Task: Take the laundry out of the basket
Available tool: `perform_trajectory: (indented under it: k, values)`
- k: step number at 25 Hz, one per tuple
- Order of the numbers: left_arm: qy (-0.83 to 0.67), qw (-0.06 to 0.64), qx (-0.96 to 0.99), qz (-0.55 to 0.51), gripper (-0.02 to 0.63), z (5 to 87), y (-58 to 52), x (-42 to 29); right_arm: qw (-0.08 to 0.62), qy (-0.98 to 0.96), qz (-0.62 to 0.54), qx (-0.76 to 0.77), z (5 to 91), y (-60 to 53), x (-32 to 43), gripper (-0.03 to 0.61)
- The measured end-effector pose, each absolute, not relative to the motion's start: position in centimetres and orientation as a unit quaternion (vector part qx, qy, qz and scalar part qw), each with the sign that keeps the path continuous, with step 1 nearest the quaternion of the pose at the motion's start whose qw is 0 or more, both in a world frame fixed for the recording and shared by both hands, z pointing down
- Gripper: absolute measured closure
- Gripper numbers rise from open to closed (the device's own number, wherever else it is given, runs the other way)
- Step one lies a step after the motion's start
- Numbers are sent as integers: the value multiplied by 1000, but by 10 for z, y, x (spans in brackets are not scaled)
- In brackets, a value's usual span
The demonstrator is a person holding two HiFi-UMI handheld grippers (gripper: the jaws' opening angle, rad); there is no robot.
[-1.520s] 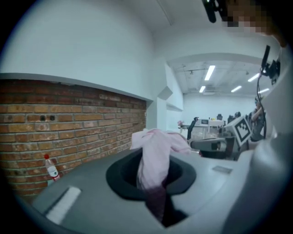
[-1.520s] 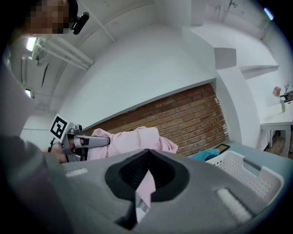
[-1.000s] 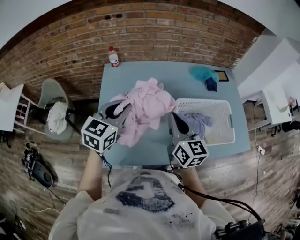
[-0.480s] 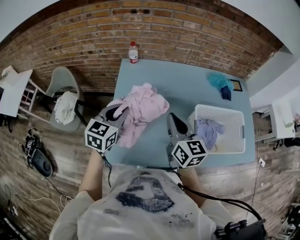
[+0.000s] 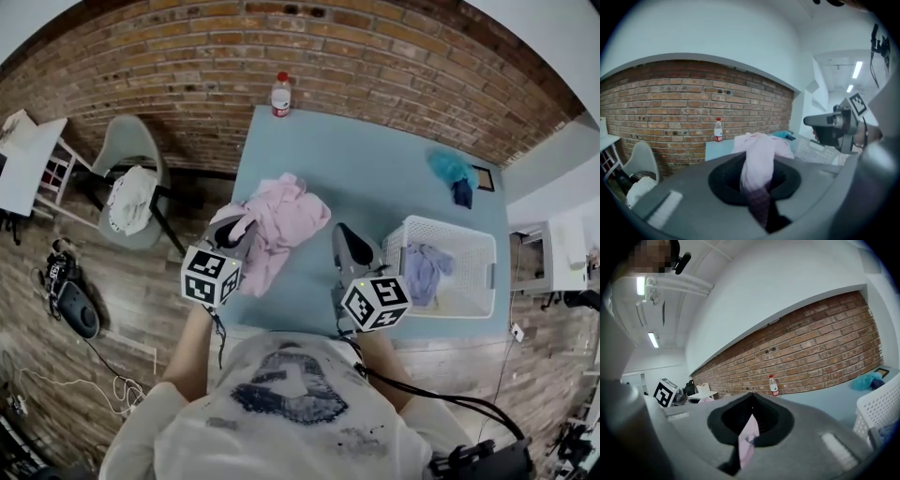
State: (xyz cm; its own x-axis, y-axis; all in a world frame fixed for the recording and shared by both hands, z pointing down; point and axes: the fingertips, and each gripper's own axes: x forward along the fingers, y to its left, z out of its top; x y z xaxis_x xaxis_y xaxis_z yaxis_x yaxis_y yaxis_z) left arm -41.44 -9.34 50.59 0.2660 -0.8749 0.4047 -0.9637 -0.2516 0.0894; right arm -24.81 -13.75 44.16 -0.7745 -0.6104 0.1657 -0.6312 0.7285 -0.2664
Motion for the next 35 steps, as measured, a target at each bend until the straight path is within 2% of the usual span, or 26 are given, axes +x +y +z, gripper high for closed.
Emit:
perform_trajectory:
  k: [18,35]
  values:
    - [-645,188,727,141,566,615,-98,-424,83,-921,175,338,490,-147,-262,580]
    - [-648,176,723,162,546,644,-102,-403,97,-914,189,347,502,-148,-250,581]
